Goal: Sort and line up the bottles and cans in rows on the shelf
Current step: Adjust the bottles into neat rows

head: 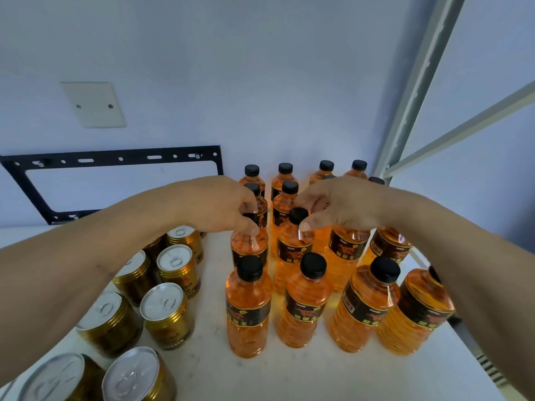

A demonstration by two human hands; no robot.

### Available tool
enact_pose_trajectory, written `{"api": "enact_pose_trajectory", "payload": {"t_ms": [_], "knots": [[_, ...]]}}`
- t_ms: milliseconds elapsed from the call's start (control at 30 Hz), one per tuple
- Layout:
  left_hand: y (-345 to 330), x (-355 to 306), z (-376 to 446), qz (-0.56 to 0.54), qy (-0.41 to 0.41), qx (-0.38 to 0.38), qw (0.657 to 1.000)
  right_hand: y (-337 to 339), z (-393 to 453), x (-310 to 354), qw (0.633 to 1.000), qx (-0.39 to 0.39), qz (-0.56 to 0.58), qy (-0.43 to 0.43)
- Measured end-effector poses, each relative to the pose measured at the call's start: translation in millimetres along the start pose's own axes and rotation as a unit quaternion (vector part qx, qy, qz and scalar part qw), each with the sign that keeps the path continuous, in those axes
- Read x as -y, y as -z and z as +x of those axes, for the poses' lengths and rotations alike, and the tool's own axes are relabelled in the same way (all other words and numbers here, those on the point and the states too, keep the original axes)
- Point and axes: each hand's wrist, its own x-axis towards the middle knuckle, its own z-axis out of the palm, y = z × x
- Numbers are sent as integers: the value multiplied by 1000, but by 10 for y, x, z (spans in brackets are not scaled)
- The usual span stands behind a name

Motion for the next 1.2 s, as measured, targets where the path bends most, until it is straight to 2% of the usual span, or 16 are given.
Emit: {"api": "enact_pose_trajectory", "payload": {"t_ms": [200, 300, 467, 633, 800, 1000, 1100, 1200], "knots": [[235, -553, 242, -26, -41, -61, 997, 221, -424, -398, 992, -60, -54, -92], [296, -952, 474, -33, -65, -53, 996, 178, -563, -612, 985, -64, -67, -147], [150, -1363, 829, 6, -47, -19, 999, 9, -698, -792, 977, -98, -41, -185], [-4, -1449, 919, 20, -43, -39, 998, -74, -775, -826, 969, -153, 9, -192], [20, -1431, 881, 26, -32, -36, 999, -109, -821, -887, 964, -161, 23, -213], [-5, -1490, 877, 14, -14, -29, 999, -114, -868, -886, 966, -161, 49, -194], [-11, -1572, 800, 28, 15, -30, 999, -134, -975, -831, 957, -213, 104, -169], [-44, -1691, 603, -25, 45, -114, 992, -168, -1169, -749, 931, -297, 160, -140]]}}
